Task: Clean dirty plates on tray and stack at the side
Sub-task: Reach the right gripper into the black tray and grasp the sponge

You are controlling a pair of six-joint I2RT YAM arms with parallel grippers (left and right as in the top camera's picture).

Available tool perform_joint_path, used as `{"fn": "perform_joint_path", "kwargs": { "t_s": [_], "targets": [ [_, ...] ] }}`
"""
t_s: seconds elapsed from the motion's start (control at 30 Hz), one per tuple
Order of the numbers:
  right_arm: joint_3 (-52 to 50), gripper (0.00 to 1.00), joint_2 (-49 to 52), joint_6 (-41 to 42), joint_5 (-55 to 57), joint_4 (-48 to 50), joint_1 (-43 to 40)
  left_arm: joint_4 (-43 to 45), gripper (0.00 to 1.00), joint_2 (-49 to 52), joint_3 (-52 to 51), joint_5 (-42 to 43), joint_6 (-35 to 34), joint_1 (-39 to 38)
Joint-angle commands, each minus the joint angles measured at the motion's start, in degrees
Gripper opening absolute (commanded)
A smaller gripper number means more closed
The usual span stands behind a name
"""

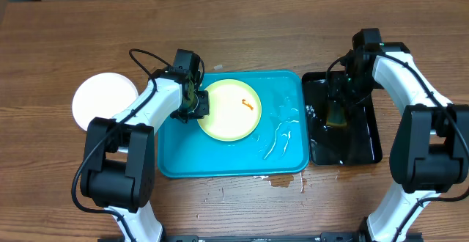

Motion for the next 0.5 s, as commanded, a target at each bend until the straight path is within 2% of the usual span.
{"fn": "perform_joint_path", "kwargs": {
  "t_s": [0.0,0.07,0.17,0.2,0.37,0.47],
  "targets": [
    [-0.94,0.46,0.46,0.02,2.49,1.79,0.28,0.09,0.19,0.79,-0.70,-1.03,1.33,-0.42],
    [-1.99,0.39,0.46,0.02,2.49,3.19,0.28,0.09,0.20,0.79,-0.70,-1.03,1.36,-0.42],
    [-4.37,0.20,0.46,0.02,2.45,7.15,0.31,0.09,0.20,0.79,-0.70,-1.03,1.36,-0.42],
    [-5.40,0.18,0.46,0.02,2.45,8.79,0.31,0.09,0.20,0.79,-0.70,-1.03,1.33,-0.42],
    [-11.69,0.17,0.50,0.48,2.38,15.98,0.31,0.07,0.20,0.79,-0.70,-1.03,1.36,-0.42],
    [-11.87,0.25,0.37,0.44,0.74,15.96,0.28,0.09,0.20,0.81,-0.70,-1.03,1.31,-0.42]
  ]
}}
